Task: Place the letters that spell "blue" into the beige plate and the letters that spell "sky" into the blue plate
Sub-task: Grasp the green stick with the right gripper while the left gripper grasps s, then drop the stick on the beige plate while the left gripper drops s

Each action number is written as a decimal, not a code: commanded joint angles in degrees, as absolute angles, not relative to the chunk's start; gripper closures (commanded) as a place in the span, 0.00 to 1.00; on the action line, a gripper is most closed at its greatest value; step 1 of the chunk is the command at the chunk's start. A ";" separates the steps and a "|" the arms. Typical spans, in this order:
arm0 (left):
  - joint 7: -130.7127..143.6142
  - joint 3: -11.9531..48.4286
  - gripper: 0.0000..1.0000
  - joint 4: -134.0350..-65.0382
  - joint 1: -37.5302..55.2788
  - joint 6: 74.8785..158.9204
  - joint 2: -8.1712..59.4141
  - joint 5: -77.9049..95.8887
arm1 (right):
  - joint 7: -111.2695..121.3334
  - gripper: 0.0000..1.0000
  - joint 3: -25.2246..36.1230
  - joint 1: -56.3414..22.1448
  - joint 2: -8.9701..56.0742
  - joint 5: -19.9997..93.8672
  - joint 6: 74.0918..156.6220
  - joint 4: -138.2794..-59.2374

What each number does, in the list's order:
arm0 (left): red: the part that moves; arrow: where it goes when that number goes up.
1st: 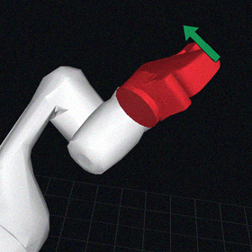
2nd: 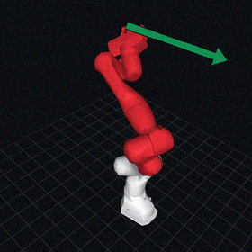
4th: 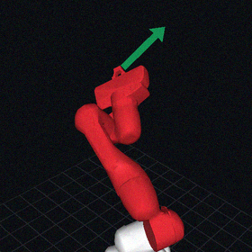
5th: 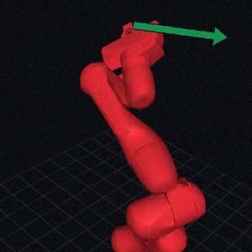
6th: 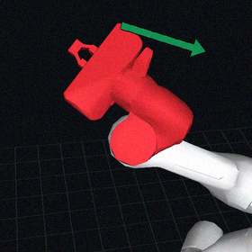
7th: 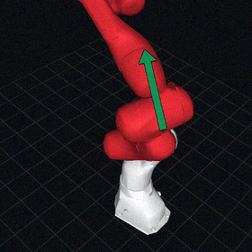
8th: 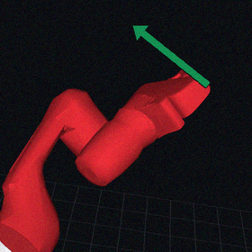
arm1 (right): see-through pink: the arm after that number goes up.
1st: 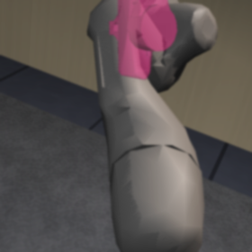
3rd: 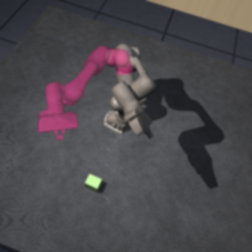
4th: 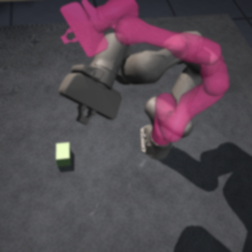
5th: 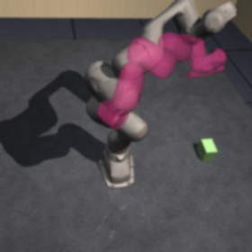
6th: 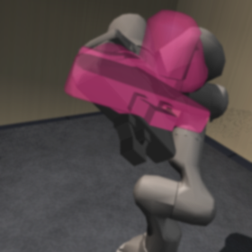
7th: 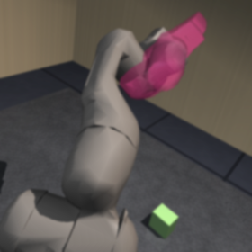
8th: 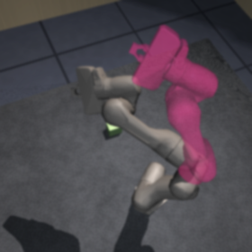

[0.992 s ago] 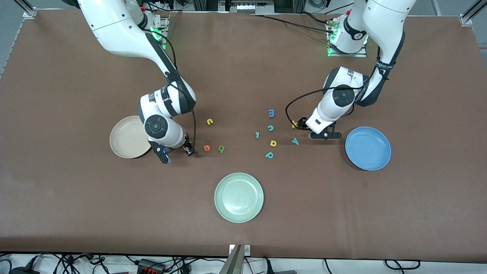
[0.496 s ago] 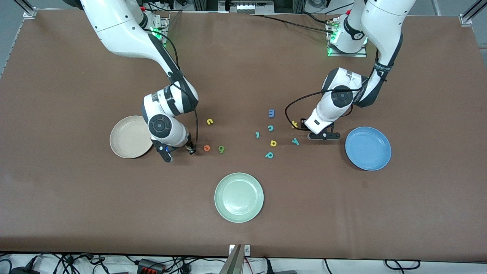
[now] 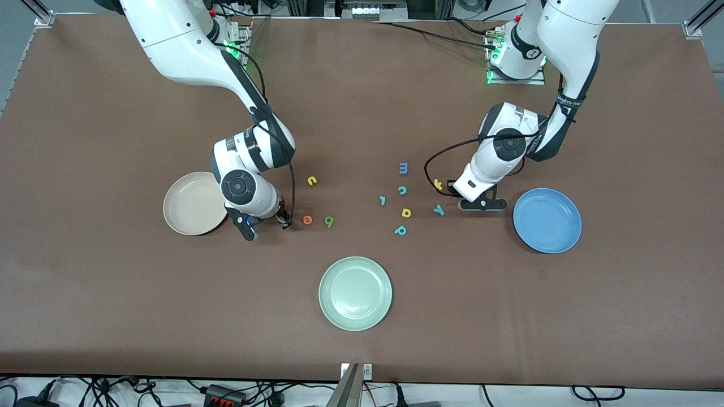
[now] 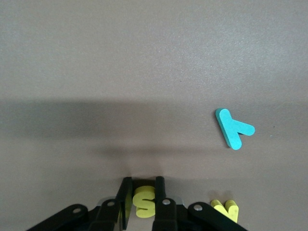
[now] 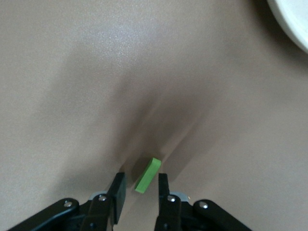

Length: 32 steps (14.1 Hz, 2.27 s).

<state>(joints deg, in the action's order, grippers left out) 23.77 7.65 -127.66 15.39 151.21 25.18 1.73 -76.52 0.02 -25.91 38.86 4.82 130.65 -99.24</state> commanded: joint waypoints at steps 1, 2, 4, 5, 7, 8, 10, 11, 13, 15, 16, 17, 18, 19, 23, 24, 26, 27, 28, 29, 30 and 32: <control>25.57 7.73 0.76 -127.26 15.73 151.61 26.10 1.14 | -76.38 0.68 0.26 -26.19 38.41 5.27 131.31 -100.28; 25.58 7.73 0.78 -127.27 15.82 151.61 26.10 1.06 | -76.03 0.70 0.26 -26.28 38.50 5.27 131.22 -100.28; 25.40 7.73 0.96 -127.18 15.73 151.44 25.84 1.05 | -74.54 0.79 0.18 -26.19 38.41 5.27 130.87 -100.28; 25.14 7.65 0.97 -127.18 15.65 151.35 25.40 1.14 | -73.84 0.82 0.18 -26.19 38.41 5.27 130.78 -100.28; 24.70 7.39 0.97 -126.74 14.95 150.13 23.30 1.06 | -72.43 0.86 0.26 -26.19 38.32 5.27 130.78 -99.93; 24.35 6.86 0.97 -126.22 14.68 148.03 21.90 1.14 | -71.03 0.89 0.35 -26.02 38.15 5.27 130.78 -99.67; 23.04 6.68 0.97 -122.10 12.58 140.23 20.66 1.05 | -69.79 0.89 0.61 -25.84 37.62 5.10 130.35 -99.49; 21.11 6.59 0.97 -119.12 11.18 135.31 20.74 0.71 | -69.09 0.89 0.79 -25.84 37.36 4.66 129.04 -99.14; 15.06 6.68 0.97 -113.84 6.27 129.31 21.18 -2.18 | -66.03 0.89 1.14 -25.05 35.52 4.57 125.18 -98.35; 9.87 6.59 0.97 -111.37 3.01 127.80 22.23 -3.34 | -61.37 0.89 3.94 -24.87 32.88 4.48 117.99 -98.61; 7.93 6.59 0.97 -111.18 1.16 127.88 22.93 -4.21 | -59.00 0.89 5.43 -24.87 31.74 4.48 115.69 -99.14; 6.00 6.59 0.97 -111.18 -0.86 128.23 24.07 -6.39 | -55.93 0.89 6.49 -24.70 30.25 4.48 114.53 -100.71; 4.67 6.77 0.97 -111.09 -2.88 128.67 25.30 -8.07 | -53.29 0.89 7.55 -24.00 29.10 4.48 114.52 -102.72; 3.61 6.85 0.97 -111.27 -4.38 129.89 26.44 -8.17 | -49.78 0.89 7.99 -22.34 28.13 4.48 114.78 -104.75; 1.85 6.77 0.78 -112.41 -5.10 131.84 29.18 -8.17 | -38.07 0.89 8.00 -15.21 26.54 4.48 115.31 -109.59; 1.67 6.85 0.57 -112.33 -5.01 131.66 29.09 -8.17 | -36.75 0.89 8.00 -14.42 26.80 4.48 116.79 -110.73; 1.76 7.20 0.00 -112.24 -5.10 131.40 28.65 -8.17 | -35.42 0.81 8.00 -13.36 27.42 4.57 118.65 -111.79; 1.76 7.38 0.00 -112.24 -5.01 131.14 28.39 -8.17 | -35.42 0.32 8.00 -13.27 27.60 4.57 118.74 -111.71; 2.37 7.64 0.00 -111.98 -4.75 129.91 27.52 -8.09 | -35.42 0.00 8.00 -13.36 26.99 4.66 118.13 -111.10; 2.72 8.17 0.00 -111.45 -4.31 128.77 26.99 -8.09 | -35.33 0.00 8.00 -13.45 25.85 4.57 117.78 -110.22; 4.20 10.00 0.00 -110.05 -4.31 128.06 26.37 -7.91 | -35.16 0.00 7.74 -13.88 25.32 4.66 116.56 -108.56; 11.03 13.96 0.00 -108.12 -4.22 127.53 26.28 -7.38 | -35.15 0.00 6.86 -14.76 26.18 5.62 114.53 -103.47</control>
